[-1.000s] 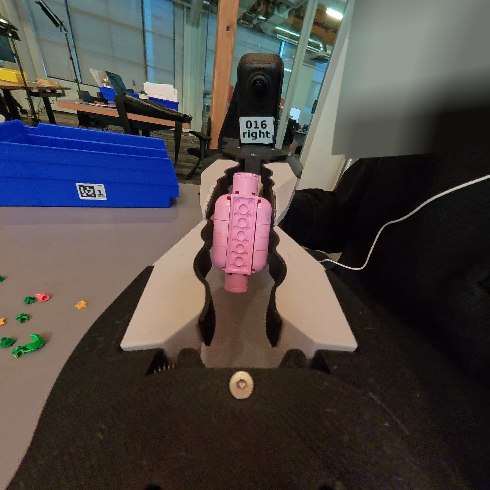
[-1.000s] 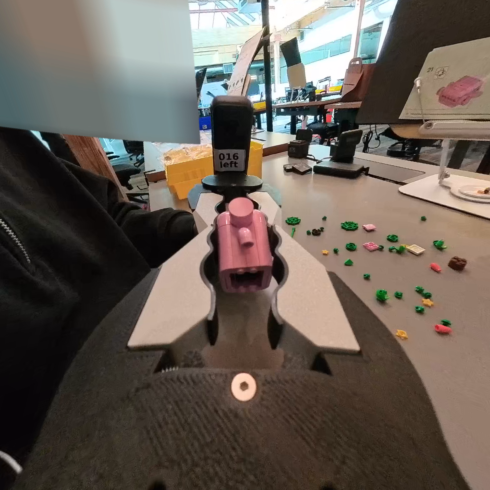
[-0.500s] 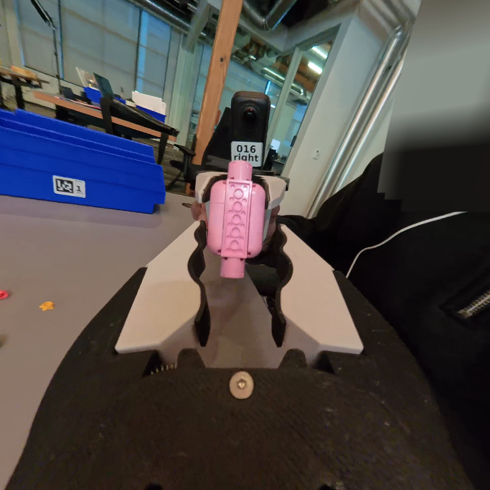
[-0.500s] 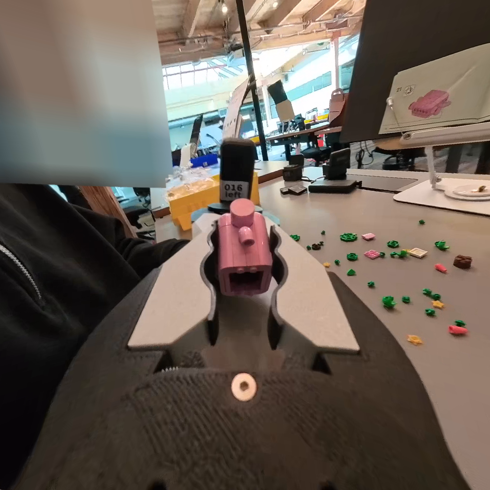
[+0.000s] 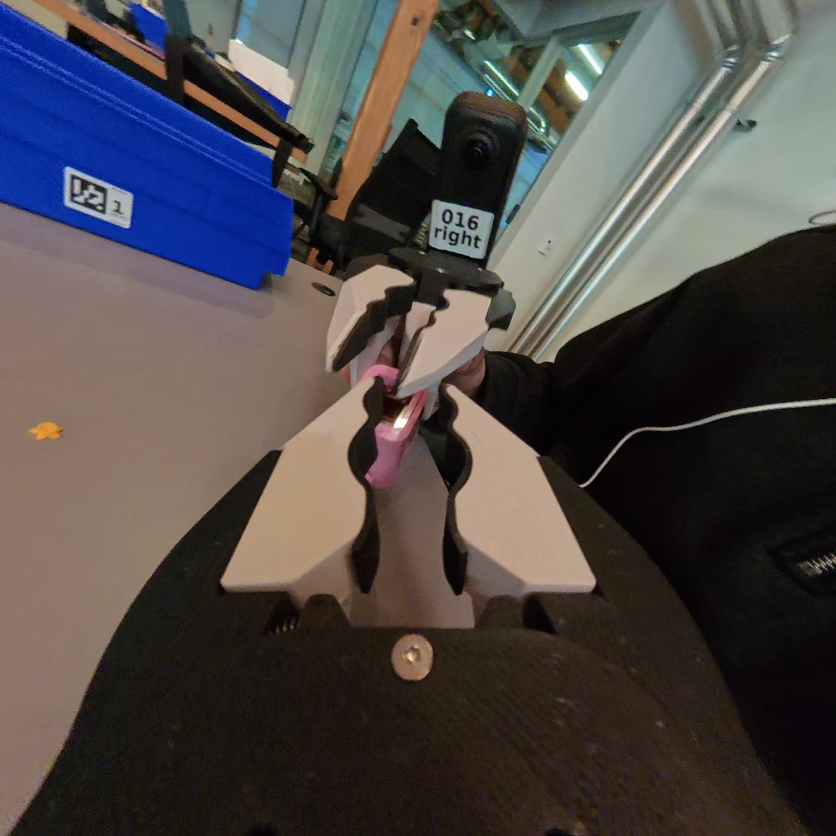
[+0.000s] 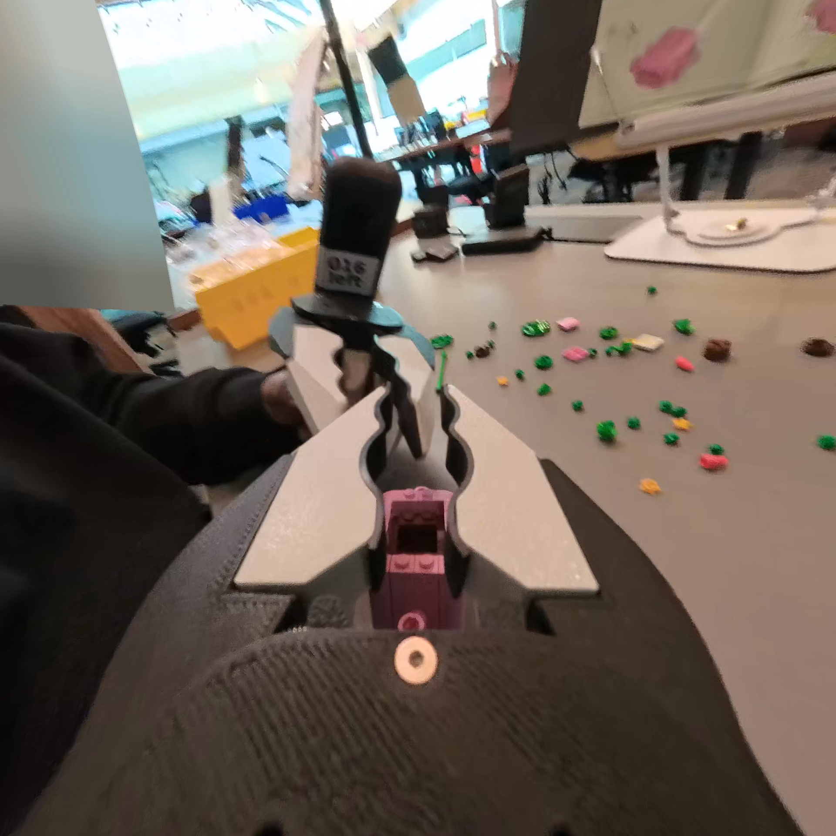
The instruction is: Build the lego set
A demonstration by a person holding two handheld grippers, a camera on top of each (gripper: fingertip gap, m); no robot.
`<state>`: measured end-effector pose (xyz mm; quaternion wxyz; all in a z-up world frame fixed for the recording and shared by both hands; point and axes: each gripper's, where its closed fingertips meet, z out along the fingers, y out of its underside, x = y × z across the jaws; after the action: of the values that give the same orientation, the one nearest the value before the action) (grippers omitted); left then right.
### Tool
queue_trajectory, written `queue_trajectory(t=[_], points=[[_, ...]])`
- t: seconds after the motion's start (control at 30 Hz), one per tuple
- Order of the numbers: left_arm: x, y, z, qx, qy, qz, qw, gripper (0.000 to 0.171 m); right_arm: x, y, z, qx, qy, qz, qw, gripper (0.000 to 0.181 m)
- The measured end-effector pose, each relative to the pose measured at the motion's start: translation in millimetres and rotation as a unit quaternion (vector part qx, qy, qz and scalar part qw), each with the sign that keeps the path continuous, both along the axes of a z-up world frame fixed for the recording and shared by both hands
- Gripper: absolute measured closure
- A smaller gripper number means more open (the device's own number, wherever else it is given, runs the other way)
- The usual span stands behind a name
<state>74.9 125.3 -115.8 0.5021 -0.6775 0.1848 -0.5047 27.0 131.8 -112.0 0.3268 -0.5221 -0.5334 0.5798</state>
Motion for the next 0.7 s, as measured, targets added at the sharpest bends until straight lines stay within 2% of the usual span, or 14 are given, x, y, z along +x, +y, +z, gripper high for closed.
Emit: queue_trajectory(t=[0.13, 0.27, 0.4, 0.57, 0.7], points=[[-10, 8, -3, -0.016, -0.001, 0.029, 0.999, 0.135, -2, 7, -20, -0.01, -0.03, -0.007, 0.999, 0.163], [-17, 14, -15, -0.033, 0.037, 0.051, 0.997, 0.118, -2, 20, -36, -0.038, -0.072, -0.028, 0.996, 0.162], [-14, 16, -26, -0.056, 0.05, 0.046, 0.996, 0.115, 1, 36, -51, -0.076, -0.119, -0.052, 0.989, 0.16], [-14, 17, -30, -0.062, 0.055, 0.048, 0.995, 0.114, 19, 49, -52, -0.103, -0.13, -0.056, 0.985, 0.132], [-18, 19, -29, -0.066, 0.04, 0.054, 0.996, 0.114, 39, 54, -65, -0.119, -0.183, -0.059, 0.974, 0.104]])
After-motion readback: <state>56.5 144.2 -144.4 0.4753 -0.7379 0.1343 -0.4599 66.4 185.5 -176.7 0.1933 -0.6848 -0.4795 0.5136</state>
